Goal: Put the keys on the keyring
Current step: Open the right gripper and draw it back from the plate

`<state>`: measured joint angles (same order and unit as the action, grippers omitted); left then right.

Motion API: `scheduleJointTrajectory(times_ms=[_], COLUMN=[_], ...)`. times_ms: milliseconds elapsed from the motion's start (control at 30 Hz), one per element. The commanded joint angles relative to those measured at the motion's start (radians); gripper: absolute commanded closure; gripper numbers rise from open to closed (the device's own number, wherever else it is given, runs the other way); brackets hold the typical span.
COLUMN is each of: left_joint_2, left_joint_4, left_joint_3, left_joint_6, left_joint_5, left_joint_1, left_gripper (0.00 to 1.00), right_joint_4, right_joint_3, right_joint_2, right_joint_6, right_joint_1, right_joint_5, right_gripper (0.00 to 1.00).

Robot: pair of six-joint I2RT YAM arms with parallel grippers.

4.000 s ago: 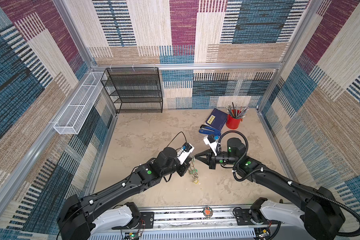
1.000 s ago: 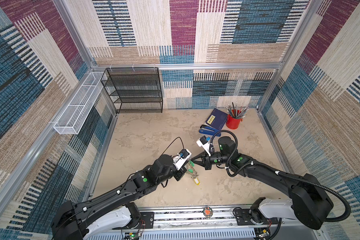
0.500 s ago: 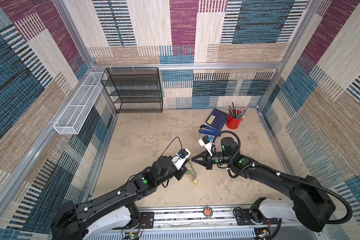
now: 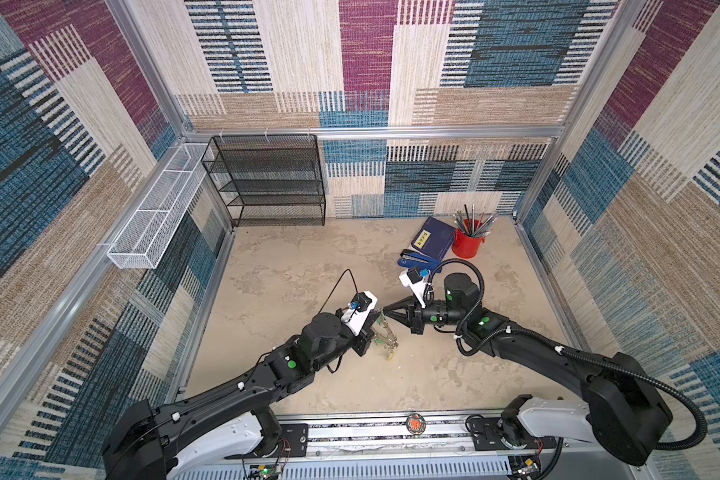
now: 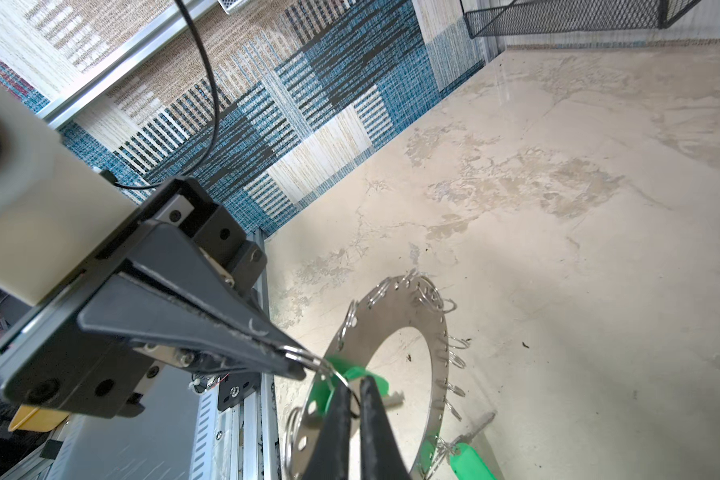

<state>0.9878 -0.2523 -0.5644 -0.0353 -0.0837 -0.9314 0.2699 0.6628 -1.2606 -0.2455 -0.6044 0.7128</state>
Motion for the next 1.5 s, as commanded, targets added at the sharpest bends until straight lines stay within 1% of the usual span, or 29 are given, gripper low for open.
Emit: scheduleJointTrajectory(times_ms=[0,267,400,633,800,900,1000,1067,1100,1200,1400,1467], left_joint_2=[0.006,0.031,0.007,-0.059,-0.071,-0.071,-0.061,-0.051,-0.047,-0.032,-0.007,0.007], left_joint_4=[-0.171,-0.267,-0.294,-0.291,-0.303,-0.307,-0.309,-0.312,-0.312,-0.316,-0.329,-0.336], left_joint_3=[0.011,0.032,0.049,0.081,0.092,0.092,0.087,0.081,0.079,0.070,0.052,0.044], left_joint_6=[-0.047,-0.086,-0.097,-0.103,-0.116,-0.120,-0.118,-0.120,-0.121,-0.125,-0.140,-0.148], left_joint_5=[0.025,0.029,0.028,0.009,0.025,0.031,0.049,0.061,0.068,0.088,0.143,0.158], left_joint_1=[-0.003,-0.002,-0.002,-0.002,-0.002,-0.002,-0.002,-0.001,-0.002,-0.001,-0.001,-0.001], left_gripper=[1.00,1.00,1.00,1.00,1.00,1.00,1.00,1.00,1.00,1.00,1.00,1.00], right_joint_4=[0.049,0.056,0.075,0.110,0.104,0.090,0.054,0.037,0.045,0.103,0.130,0.166], right_joint_3=[-0.026,-0.049,-0.067,-0.083,-0.088,-0.092,-0.085,-0.072,-0.072,-0.079,-0.043,-0.060], right_joint_2=[0.019,0.020,0.033,0.068,0.092,0.115,0.149,0.161,0.171,0.203,0.203,0.207], right_joint_6=[-0.009,-0.033,-0.055,-0.092,-0.102,-0.101,-0.098,-0.106,-0.119,-0.164,-0.135,-0.125], right_joint_1=[0.003,0.009,0.009,0.009,0.009,0.009,0.017,0.046,0.071,0.145,0.151,0.151], right_joint_5=[-0.055,-0.045,-0.048,-0.057,-0.053,-0.065,-0.140,-0.160,-0.149,-0.076,0.000,0.007], right_gripper=[0.93,0.93,0.93,0.90,0.87,0.83,0.77,0.74,0.73,0.66,0.56,0.50])
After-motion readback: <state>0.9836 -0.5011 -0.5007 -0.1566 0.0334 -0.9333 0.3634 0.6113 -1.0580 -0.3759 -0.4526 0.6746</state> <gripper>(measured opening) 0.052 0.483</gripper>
